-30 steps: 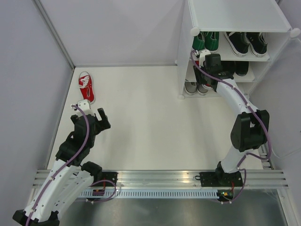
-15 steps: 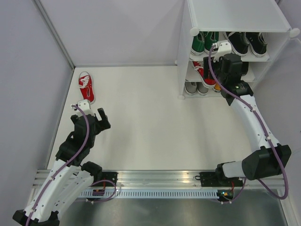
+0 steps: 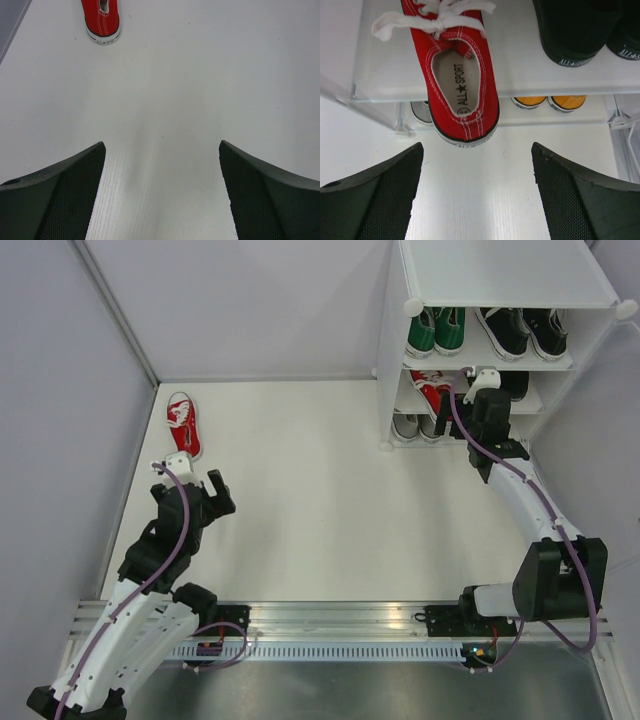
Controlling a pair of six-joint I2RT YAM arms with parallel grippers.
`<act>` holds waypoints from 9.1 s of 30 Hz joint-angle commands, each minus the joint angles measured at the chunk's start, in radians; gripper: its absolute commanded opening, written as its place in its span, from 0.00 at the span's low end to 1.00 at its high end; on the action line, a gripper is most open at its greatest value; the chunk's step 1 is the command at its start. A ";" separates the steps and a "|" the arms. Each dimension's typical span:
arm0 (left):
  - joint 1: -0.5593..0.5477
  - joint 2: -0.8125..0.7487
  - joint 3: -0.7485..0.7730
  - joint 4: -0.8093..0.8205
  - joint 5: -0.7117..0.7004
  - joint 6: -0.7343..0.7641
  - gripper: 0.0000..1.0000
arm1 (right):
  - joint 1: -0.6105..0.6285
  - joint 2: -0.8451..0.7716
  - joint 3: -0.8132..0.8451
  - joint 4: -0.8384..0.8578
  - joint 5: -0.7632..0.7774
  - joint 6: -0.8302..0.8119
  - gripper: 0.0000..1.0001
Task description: Place and organize the shoes in the shoe cabinet
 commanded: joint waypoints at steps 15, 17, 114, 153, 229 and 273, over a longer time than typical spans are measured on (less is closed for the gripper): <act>0.003 -0.002 -0.007 0.041 0.021 0.040 1.00 | -0.045 0.215 0.036 0.323 -0.204 0.039 0.86; 0.003 -0.002 -0.007 0.041 0.021 0.038 1.00 | -0.045 0.227 0.043 0.326 -0.208 0.037 0.81; 0.001 0.035 -0.013 0.061 0.033 0.046 1.00 | -0.085 0.138 -0.130 0.498 0.012 0.155 0.98; 0.595 1.070 0.545 0.230 0.184 -0.264 0.71 | 0.057 -0.572 -0.283 -0.162 -0.412 0.283 0.98; -0.562 1.235 0.473 0.215 0.331 -0.836 0.66 | 0.398 -0.552 -0.391 -0.261 -0.219 0.304 0.97; 0.253 0.234 0.074 -0.061 0.265 -0.057 0.98 | 0.745 0.121 -0.145 -0.225 0.276 0.471 0.36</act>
